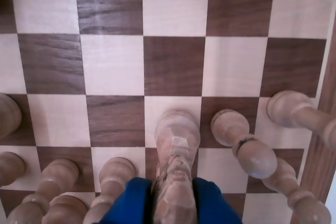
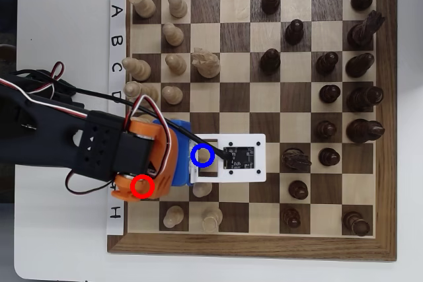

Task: Move the piece to destination

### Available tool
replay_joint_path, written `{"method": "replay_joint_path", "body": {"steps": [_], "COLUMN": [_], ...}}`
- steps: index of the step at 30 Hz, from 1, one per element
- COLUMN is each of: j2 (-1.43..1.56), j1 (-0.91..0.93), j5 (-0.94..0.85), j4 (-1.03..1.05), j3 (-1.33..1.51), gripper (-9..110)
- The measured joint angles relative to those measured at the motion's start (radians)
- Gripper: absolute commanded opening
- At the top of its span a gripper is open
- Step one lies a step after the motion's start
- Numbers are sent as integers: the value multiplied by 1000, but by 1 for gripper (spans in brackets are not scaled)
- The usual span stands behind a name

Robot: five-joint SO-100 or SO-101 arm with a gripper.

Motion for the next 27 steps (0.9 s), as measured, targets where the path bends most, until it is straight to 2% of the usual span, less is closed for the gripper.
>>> {"method": "replay_joint_path", "body": {"steps": [27], "j2": [-17], "j1": [0], "j5": [-9], "j4": [-37], "j3": [15], "gripper": [14]}}
